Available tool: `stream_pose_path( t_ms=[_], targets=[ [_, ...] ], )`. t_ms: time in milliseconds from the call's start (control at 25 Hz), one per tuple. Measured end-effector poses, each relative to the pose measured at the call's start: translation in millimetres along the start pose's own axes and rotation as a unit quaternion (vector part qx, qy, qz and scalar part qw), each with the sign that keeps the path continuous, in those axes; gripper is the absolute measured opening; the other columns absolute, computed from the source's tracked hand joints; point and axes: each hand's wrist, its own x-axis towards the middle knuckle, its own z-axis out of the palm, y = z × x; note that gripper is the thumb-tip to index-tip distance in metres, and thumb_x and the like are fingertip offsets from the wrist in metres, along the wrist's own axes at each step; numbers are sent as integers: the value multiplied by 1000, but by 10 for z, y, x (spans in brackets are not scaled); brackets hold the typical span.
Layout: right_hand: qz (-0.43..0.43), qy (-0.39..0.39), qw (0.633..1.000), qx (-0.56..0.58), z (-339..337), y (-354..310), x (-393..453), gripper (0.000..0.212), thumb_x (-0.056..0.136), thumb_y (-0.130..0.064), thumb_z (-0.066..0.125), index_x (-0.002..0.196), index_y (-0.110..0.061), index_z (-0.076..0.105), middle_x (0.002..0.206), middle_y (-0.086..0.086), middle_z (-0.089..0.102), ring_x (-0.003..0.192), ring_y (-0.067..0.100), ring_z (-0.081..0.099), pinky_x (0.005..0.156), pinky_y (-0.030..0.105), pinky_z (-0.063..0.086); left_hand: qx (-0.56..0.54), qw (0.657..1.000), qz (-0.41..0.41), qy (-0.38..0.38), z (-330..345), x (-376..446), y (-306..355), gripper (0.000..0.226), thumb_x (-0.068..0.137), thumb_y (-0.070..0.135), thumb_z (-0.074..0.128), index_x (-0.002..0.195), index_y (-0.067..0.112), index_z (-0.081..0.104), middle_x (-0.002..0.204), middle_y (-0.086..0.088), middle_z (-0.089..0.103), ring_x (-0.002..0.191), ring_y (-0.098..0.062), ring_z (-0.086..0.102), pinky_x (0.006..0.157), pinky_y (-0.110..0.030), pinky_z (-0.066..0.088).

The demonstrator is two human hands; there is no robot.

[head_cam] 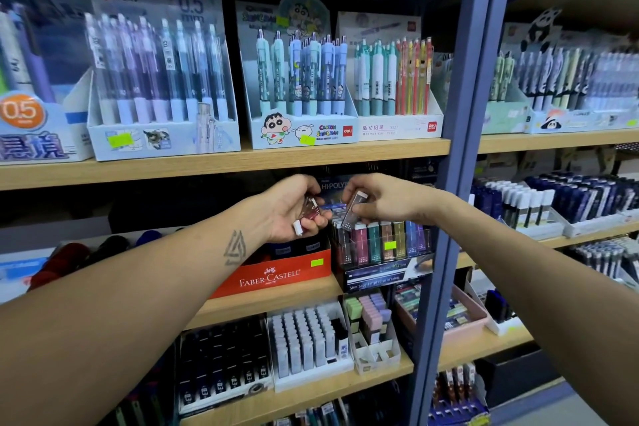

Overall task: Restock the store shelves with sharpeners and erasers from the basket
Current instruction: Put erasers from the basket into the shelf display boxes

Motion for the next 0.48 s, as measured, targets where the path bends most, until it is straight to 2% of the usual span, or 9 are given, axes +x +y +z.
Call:
stream_pose_path(
  t_ms=[80, 160, 240, 320, 400, 480],
  targets=[
    [-37, -7, 993, -108, 17, -69, 31, 14, 91, -8, 67, 103, -14, 60, 80, -2, 64, 63, 3, 55, 62, 22, 46, -2, 1000, -2, -6, -12, -13, 1, 17, 99, 14, 33, 89, 5, 42, 72, -14, 50, 51, -15, 40, 31, -16, 25],
    [-54, -2, 983, -173, 37, -111, 61, 17, 86, -13, 76, 101, -15, 69, 73, -9, 59, 55, -2, 48, 57, 16, 39, -7, 1000, 0, -6, -27, -1, 0, 17, 101, 11, 33, 90, 4, 44, 74, -15, 51, 53, -15, 41, 32, -16, 27],
    [-73, 18, 975, -209, 60, -131, 91, 21, 82, -16, 80, 102, -19, 76, 81, -12, 62, 62, -1, 49, 60, 16, 37, -4, 1000, 0, -12, -35, 7, -4, 15, 101, 10, 36, 96, 3, 48, 75, -14, 51, 53, -14, 42, 33, -15, 29],
    [-77, 29, 974, -211, 69, -143, 119, 23, 83, -15, 78, 105, -21, 78, 90, -9, 64, 69, 0, 51, 64, 19, 38, 12, 1000, -1, -26, -44, -3, -8, 13, 100, 9, 40, 102, 3, 51, 74, -11, 50, 52, -13, 43, 34, -14, 29],
    [-57, 20, 982, -178, 54, -148, 123, 24, 87, -10, 71, 108, -19, 77, 87, -7, 66, 68, -1, 54, 65, 18, 40, 21, 999, -3, -39, -59, -19, -9, 13, 99, 10, 42, 103, 4, 53, 72, -10, 50, 51, -12, 42, 33, -13, 27],
    [-40, -2, 987, -154, 46, -150, 109, 26, 86, -7, 73, 109, -18, 75, 82, -5, 66, 68, 4, 58, 65, 20, 46, 15, 998, -4, -53, -88, -25, -8, 16, 100, 14, 39, 101, 4, 52, 72, -10, 50, 51, -12, 41, 32, -15, 27]
  ],
)
